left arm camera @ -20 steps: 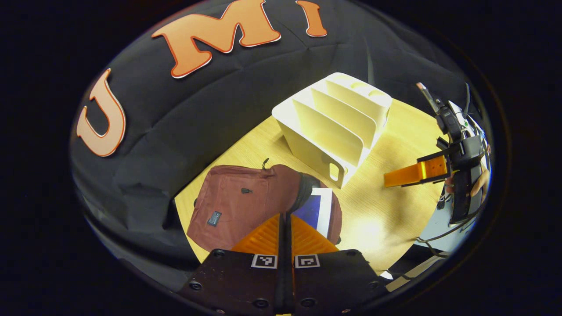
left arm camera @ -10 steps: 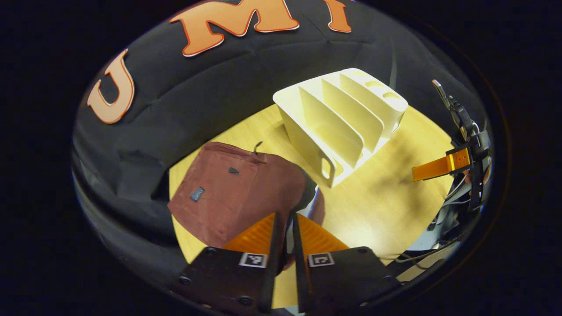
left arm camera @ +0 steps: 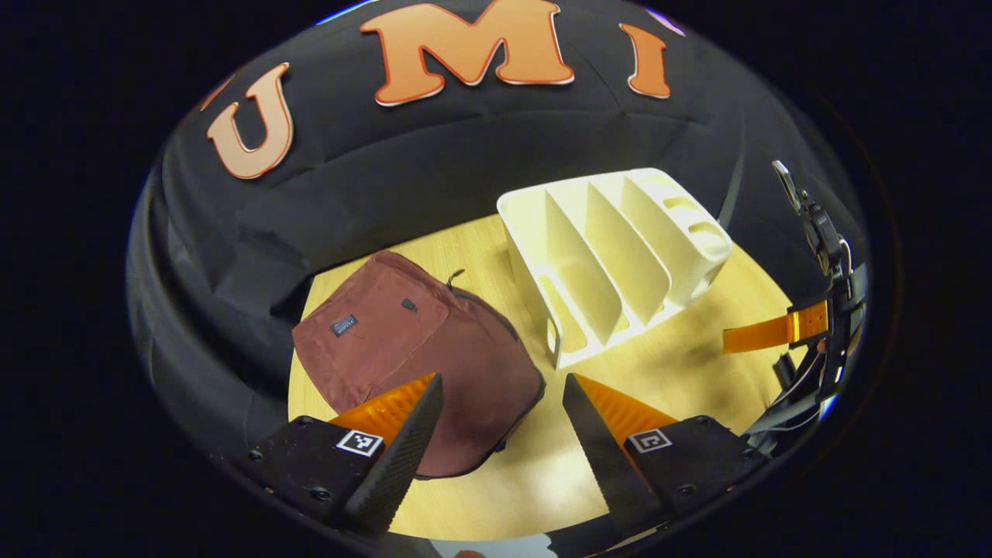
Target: Open the schoolbag, grab two books from the bookshelf and put them into the schoolbag.
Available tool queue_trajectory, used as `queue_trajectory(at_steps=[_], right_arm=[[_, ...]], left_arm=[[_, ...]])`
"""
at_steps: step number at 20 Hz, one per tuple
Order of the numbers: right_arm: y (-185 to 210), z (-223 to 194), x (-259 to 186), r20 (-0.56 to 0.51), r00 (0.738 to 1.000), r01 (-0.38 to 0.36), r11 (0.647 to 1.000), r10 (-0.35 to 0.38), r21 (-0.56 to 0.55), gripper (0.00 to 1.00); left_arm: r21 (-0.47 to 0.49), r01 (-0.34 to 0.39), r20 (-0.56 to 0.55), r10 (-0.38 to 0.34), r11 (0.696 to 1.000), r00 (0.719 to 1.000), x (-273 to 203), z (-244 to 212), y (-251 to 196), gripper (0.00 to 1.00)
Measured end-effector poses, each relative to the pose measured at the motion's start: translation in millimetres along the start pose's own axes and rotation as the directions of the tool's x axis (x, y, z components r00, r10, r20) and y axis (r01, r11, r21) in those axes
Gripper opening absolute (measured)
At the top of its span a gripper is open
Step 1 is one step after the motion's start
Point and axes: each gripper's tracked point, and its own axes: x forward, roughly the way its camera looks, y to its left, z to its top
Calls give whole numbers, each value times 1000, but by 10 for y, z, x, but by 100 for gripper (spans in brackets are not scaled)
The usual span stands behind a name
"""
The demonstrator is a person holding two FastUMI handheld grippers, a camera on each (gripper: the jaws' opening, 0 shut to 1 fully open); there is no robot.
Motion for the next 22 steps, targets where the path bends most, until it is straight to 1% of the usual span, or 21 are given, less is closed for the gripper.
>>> queue_trajectory(at_steps=[2, 4, 5, 7, 9, 11, 12, 15, 17, 18, 19, 20, 21, 22], right_arm=[[96, 332, -189, 99, 995, -4, 998, 10, -66, 98], [248, 653, -443, 208, 977, -21, 994, 43, -107, 98], [323, 802, -585, 269, 961, -34, 991, 67, -126, 98], [436, 1112, -942, 389, 915, -44, 985, 107, -167, 98], [413, 1276, -1340, 492, 862, -16, 977, 121, -211, 97], [368, 1388, -1688, 595, 792, 22, 968, 137, -252, 97], [356, 1433, -1845, 635, 759, 43, 963, 143, -268, 97], [317, 1570, -2133, 722, 678, 123, 948, 136, -293, 97], [384, 1655, -2285, 790, 595, 155, 942, 150, -296, 97], [411, 1654, -2367, 816, 557, 170, 939, 158, -298, 96], [451, 1682, -2397, 831, 529, 175, 936, 172, -305, 97], [474, 1652, -2373, 828, 529, 172, 933, 184, -317, 96], [479, 1608, -2347, 820, 541, 167, 931, 188, -323, 96], [458, 1565, -2325, 814, 549, 163, 931, 190, -327, 96]], left_arm=[[-36, -27, 90, 30, 999, 995, -126, 326, -11, 99], [-61, -50, 191, 61, 997, 980, -295, 666, -12, 99], [-76, -59, 239, 76, 995, 968, -359, 795, -8, 99], [-105, -59, 315, 89, 993, 945, -490, 972, -32, 98], [-134, -46, 384, 95, 990, 918, -703, 1259, -47, 99], [-160, -31, 448, 101, 987, 888, -842, 1447, -60, 98], [-169, -23, 478, 103, 985, 873, -950, 1498, -91, 98], [-183, -12, 560, 114, 983, 821, -1176, 1607, -132, 98], [-182, -14, 596, 122, 983, 794, -1242, 1634, -156, 98], [-184, -22, 606, 131, 983, 785, -1272, 1606, -170, 98], [-188, -26, 612, 138, 982, 779, -1281, 1601, -178, 100], [-194, -25, 615, 142, 981, 776, -1277, 1577, -200, 98], [-203, -20, 616, 143, 979, 775, -1273, 1561, -216, 98], [-211, -15, 619, 145, 977, 771, -1273, 1558, -222, 100]])
